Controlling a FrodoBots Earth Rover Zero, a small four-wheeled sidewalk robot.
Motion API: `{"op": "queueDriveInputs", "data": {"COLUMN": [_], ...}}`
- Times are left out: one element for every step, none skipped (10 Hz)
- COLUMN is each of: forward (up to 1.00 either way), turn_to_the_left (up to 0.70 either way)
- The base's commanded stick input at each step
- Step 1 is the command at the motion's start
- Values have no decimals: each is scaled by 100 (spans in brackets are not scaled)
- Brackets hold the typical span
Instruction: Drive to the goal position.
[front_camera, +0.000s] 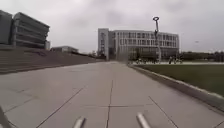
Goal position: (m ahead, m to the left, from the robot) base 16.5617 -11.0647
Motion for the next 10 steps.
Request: {"op": "queueDriveInputs", "data": {"forward": [70, 70, 70, 70, 70, 70, 70, 70, 70, 70], "turn_to_the_left": [0, 0, 0, 0, 0, 0, 0, 0, 0, 0]}}
